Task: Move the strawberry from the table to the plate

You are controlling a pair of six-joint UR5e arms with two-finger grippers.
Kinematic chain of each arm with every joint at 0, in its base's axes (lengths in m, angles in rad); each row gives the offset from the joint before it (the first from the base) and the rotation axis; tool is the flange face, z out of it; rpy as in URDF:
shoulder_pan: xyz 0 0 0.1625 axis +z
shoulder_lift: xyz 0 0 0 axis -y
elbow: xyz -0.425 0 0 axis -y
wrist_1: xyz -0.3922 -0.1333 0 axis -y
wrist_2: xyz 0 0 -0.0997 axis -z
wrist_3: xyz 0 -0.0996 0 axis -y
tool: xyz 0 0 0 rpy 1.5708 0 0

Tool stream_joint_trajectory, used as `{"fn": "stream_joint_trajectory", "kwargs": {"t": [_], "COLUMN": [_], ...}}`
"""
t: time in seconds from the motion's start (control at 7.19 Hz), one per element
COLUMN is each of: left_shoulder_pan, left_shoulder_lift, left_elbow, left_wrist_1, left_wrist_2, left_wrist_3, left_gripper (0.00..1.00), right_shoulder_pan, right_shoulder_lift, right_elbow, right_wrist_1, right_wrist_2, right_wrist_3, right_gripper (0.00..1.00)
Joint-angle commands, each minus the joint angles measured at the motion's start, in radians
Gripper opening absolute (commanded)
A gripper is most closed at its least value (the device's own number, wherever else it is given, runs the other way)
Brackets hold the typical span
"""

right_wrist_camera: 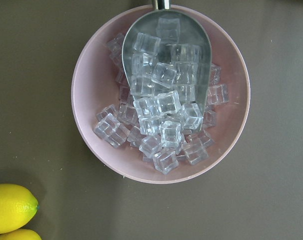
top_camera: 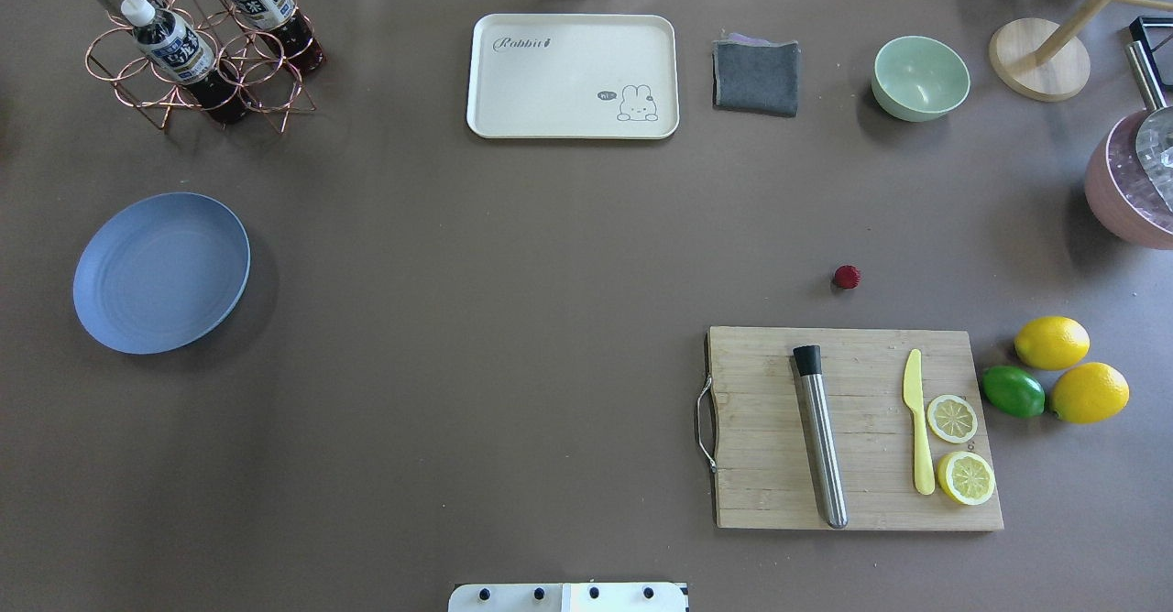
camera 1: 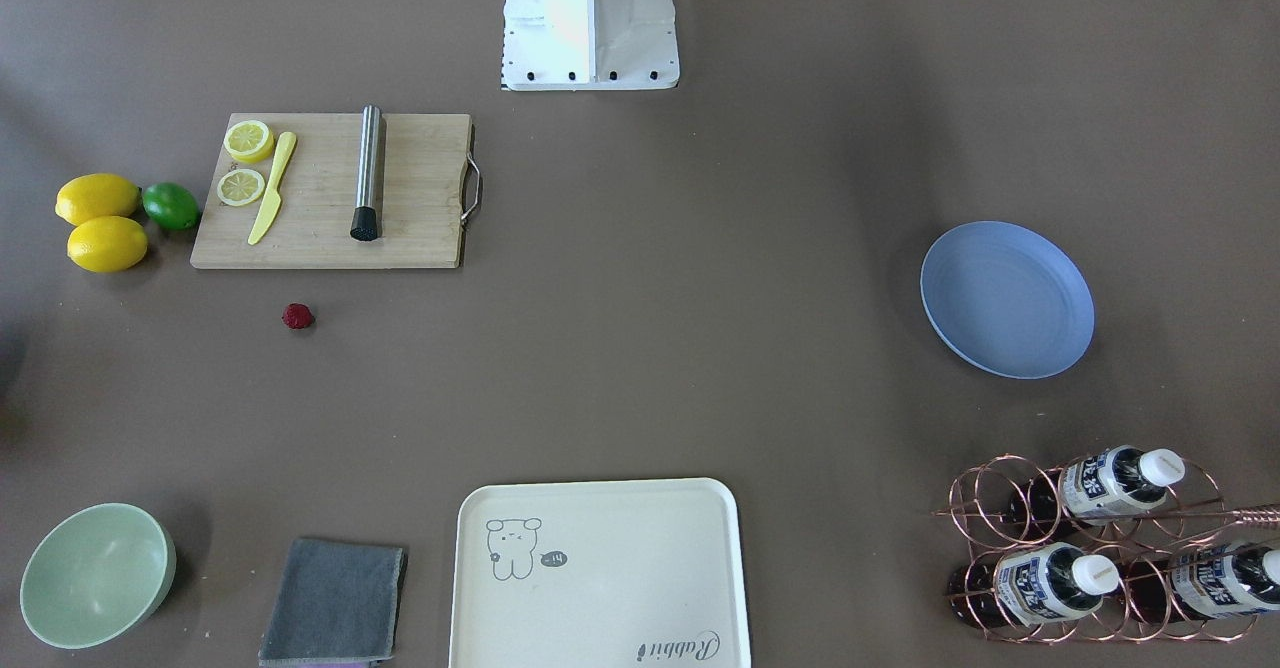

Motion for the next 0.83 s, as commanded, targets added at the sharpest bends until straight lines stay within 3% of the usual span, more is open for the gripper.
{"fn": "stream_joint_trajectory", "kwargs": {"t": [0.0,0.28,0.7], "left_shoulder_pan": [0.002,0.002,-0.006], "left_shoulder_lift": [0.001,0.033,0.052], "left_elbow": [-0.010,0.001,-0.053], "left_wrist_1": [-0.028,-0.119,-0.125], "left_wrist_2": [-0.007,0.007,-0.005], "left_wrist_3": [0.006,0.003,-0.003], "left_gripper": [0.98,0.98,0.98], "right_shoulder_pan": [-0.001,0.002,0.002], "right_shoulder_lift": [0.000,-0.002,-0.003], "right_elbow": [0.000,0.008,0.008], "right_wrist_1": [0.000,0.000,0.000], "right_wrist_2": [0.000,0.000,0.000], "right_wrist_3": [0.001,0.001,0.001], "right_gripper": [1.00,1.00,1.00]}}
